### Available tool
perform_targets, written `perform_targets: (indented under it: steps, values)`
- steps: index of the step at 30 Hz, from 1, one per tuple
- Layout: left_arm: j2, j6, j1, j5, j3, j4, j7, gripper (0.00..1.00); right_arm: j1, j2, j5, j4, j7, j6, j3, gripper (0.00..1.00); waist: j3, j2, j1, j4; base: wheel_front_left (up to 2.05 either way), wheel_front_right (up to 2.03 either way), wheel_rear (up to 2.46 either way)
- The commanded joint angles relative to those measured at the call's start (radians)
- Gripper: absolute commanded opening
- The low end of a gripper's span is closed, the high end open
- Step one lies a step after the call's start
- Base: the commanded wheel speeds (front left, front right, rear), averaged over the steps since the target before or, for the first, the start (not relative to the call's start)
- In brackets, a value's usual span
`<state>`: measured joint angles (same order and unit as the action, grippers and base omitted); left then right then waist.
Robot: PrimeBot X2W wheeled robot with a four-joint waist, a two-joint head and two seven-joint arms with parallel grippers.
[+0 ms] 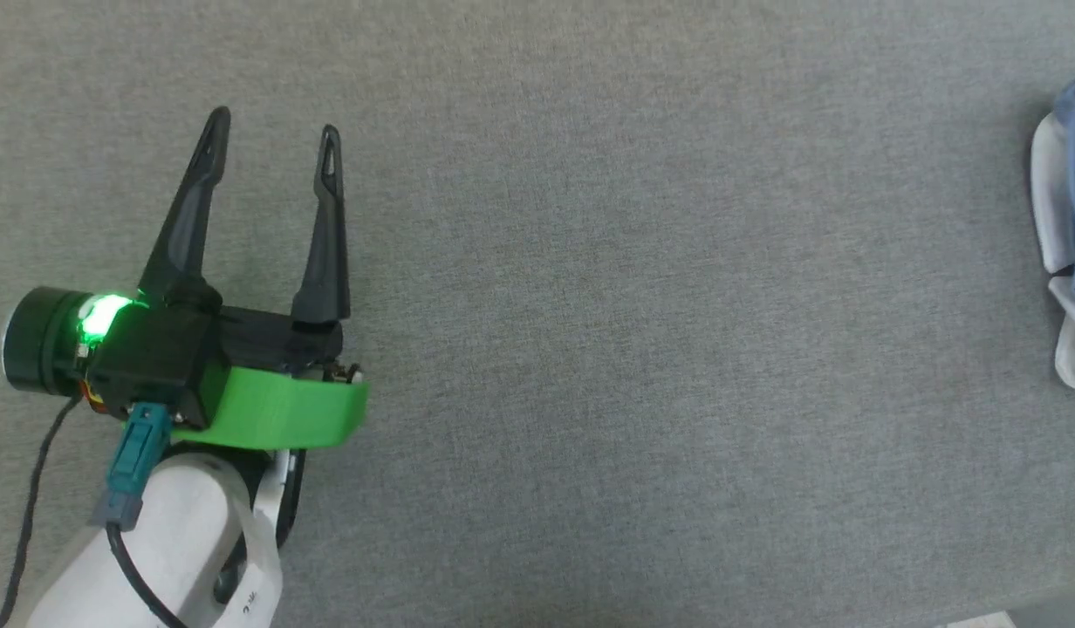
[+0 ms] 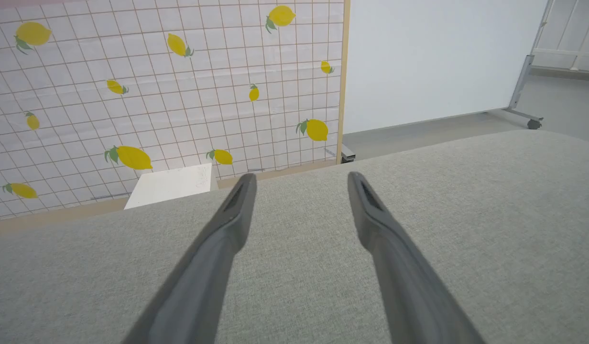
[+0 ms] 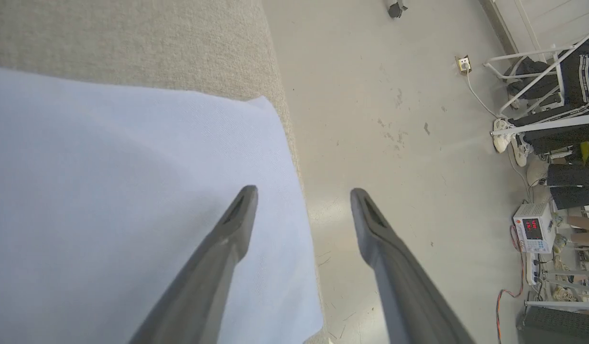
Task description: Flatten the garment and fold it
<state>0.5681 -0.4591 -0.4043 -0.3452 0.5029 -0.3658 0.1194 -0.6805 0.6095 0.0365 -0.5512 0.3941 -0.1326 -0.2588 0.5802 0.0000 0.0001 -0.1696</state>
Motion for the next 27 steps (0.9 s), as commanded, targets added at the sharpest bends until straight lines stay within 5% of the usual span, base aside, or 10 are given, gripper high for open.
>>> perform_targets:
  steps: [1, 12, 27]
  values:
    - [-0.007, -0.007, 0.018, -0.006, -0.004, 0.006, 0.015, 1.00, -0.010, -0.005, 0.009, -0.001, -0.008, 0.002, 0.001, 1.00, -0.036, 0.0000, -0.0001, 0.005, 0.00, 0.00, 0.00]
    - [-0.027, -0.046, 0.113, -0.023, -0.001, 0.081, 0.056, 1.00, 0.093, -0.064, -0.022, 0.093, -0.039, 0.002, 0.016, 1.00, -0.236, 0.0000, -0.0001, 0.025, 0.00, 0.00, 0.00]
    - [-0.044, -0.067, 0.328, -0.118, -0.035, 0.100, 0.116, 1.00, 0.439, -0.322, -0.143, 0.479, -0.214, 0.002, 0.002, 1.00, -0.473, 0.0000, -0.0001, 0.117, 0.00, 0.00, 0.00]
